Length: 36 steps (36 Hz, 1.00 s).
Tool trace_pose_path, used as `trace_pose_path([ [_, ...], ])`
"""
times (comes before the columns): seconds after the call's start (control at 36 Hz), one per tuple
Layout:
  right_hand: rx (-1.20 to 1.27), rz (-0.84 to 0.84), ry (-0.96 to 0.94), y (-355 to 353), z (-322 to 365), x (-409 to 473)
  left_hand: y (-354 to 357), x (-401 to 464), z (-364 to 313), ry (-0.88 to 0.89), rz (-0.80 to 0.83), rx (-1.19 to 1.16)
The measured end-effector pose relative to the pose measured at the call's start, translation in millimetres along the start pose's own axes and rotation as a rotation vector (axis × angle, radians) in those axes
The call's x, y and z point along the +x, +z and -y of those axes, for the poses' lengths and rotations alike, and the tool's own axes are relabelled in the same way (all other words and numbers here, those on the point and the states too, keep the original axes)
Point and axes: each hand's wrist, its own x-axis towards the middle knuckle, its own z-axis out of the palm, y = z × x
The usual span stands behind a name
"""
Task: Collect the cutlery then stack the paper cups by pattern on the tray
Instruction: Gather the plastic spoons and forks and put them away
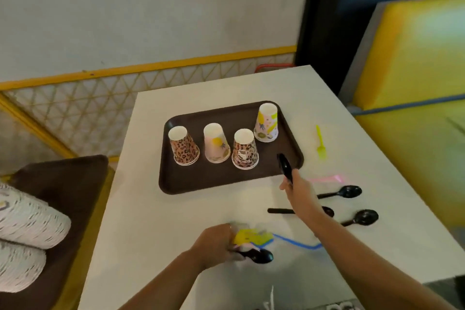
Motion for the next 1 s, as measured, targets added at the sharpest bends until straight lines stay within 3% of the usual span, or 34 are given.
trace_pose_path([
  [0.11, 0.042, -0.158, 0.117, -11, -18, -15, -10, 13, 6, 0.067, 0.020, 0.028],
  [0.36, 0.073, -0.431, 0.253, -30, -44, -65, -39, 47, -7, 0.156, -0.002, -0.216],
  [0.58, 0.190, -0.295, 0.419, 5, -50, -109, -45, 73, -39, 0.184, -0.062, -0.254],
  [0.72, 0.037, -0.175, 0.433, 23, -49, -115, -38, 85, -60, 0.197, -0.098, -0.261],
  [1.0, -0.121, -0.215, 0.487, 11, -60, -113, -16, 102, -95, 0.219, -0.206, -0.218],
])
